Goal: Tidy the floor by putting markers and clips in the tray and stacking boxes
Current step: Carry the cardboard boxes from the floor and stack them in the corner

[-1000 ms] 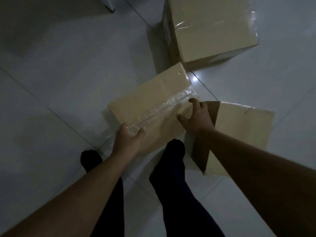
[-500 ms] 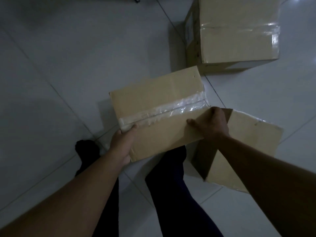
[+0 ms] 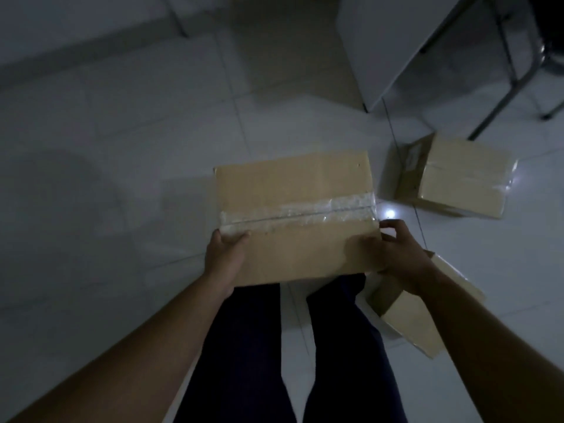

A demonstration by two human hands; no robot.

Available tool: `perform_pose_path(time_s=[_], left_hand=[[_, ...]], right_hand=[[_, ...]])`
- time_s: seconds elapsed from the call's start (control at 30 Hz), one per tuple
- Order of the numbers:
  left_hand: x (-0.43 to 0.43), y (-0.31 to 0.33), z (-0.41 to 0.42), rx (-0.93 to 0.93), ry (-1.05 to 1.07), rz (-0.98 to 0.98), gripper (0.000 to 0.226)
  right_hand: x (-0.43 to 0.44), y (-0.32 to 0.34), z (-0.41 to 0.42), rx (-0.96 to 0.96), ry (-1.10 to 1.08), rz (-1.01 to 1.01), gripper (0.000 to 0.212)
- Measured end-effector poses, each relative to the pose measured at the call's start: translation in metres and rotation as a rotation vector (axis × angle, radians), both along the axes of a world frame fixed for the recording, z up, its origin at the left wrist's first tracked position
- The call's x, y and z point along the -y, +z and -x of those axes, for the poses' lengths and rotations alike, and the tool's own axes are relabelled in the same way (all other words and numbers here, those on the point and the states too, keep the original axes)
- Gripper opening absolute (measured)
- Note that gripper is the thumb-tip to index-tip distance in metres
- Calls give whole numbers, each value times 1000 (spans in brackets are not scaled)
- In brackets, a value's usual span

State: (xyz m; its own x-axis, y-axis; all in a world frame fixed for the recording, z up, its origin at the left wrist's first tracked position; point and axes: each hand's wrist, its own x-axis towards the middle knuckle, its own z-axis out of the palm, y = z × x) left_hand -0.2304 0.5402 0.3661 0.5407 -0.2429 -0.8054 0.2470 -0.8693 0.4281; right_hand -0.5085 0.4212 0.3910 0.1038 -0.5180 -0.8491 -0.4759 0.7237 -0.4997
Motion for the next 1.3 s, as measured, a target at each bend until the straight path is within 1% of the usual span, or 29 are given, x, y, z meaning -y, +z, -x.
perform_pose_path(time_s=[0.07,0.1,0.13,0.17,0.23,0.27,0.33,0.37,0.4,0.43,0.47,0.5,0.53,0.6,0.63,0.67,0.77,0.8,0.9,0.97,1.03,1.13,1.27,1.3], left_hand=[[-8,39,-38,57,-41,-20,58],[-16,68,-65,67,-55,-4,55],[-20,85,-80,71,-74,23,52],[-33,110,-112,86,-52,74,50],[-41,135,-141,131,-58,102,50],[-55,156,-169,163,-26,114,56],[-74,181,-209,211,28,119,81],[-85,194,-227,234,60,129,89],[-96,203,-244,235,92,141,92],[-110,216,-265,240,150,175,92],[-120,226,-278,255,182,190,90],[-129,234,-293,284,216,210,86],[-135,244,-305,321,248,239,83],[-155,259,-334,392,329,278,80],[-162,264,-346,412,361,288,78],[-170,268,-361,423,392,293,77],[-192,276,-411,450,451,337,81],[-197,278,-426,454,449,355,78],[-211,284,-478,461,465,401,52],[-220,287,-514,470,495,407,46],[-229,291,-544,491,524,377,46],[-250,294,-597,527,585,336,40],[-286,284,-669,564,662,267,50],[-291,281,-678,556,677,267,51]], right_hand=[[2,40,-39,-3,33,20,45],[0,67,-68,1,39,30,45],[-1,83,-87,14,39,29,47],[-3,105,-122,39,68,50,49],[-5,129,-158,63,97,70,56],[-9,147,-191,72,141,93,64],[-11,167,-236,101,190,105,88],[-12,177,-260,132,202,98,90],[-15,187,-282,163,217,80,81],[-17,195,-311,201,250,74,64],[-20,201,-330,231,260,53,52],[-22,205,-352,241,272,36,49],[-24,211,-373,240,289,14,53],[-34,220,-420,265,369,-30,69],[-38,224,-439,280,393,-55,77],[-40,228,-462,288,407,-71,80],[-46,233,-528,324,455,-74,67],[-48,232,-546,324,463,-89,66],[-57,227,-605,348,497,-102,63],[-65,225,-649,344,510,-105,59],[-74,224,-689,337,533,-102,55],[-94,227,-754,342,554,-77,54],[-126,230,-846,338,570,-22,47],[-131,231,-858,333,567,-16,48]])
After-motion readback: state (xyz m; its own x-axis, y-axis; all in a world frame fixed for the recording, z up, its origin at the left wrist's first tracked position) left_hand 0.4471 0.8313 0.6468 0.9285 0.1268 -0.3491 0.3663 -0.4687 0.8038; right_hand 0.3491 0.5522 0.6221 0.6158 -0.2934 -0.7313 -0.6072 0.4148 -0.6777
